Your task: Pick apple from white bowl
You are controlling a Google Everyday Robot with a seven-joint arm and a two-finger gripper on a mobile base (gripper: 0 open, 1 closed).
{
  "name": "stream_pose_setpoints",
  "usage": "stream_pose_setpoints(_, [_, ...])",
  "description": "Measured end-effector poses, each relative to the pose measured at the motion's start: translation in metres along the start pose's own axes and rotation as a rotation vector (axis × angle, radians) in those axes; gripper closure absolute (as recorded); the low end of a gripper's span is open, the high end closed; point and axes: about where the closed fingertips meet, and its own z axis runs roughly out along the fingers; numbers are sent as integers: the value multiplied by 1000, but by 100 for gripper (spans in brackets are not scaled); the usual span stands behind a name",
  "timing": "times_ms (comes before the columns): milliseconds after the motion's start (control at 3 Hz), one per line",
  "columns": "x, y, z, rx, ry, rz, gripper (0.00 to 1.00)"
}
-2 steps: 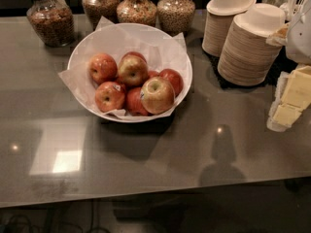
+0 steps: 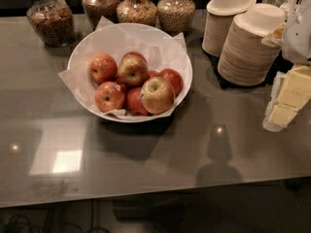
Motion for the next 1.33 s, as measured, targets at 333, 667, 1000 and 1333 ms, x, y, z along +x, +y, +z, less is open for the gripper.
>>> stream_pose_setpoints(333, [-19, 0, 9, -16, -27, -39, 0])
stream_pose_setpoints(667, [-19, -1, 9, -11, -31, -35, 0])
stream_pose_setpoints(1000, [-43, -1, 22, -48, -126, -28, 0])
stream_pose_setpoints(1333, [-87, 4, 32, -101, -235, -61, 0])
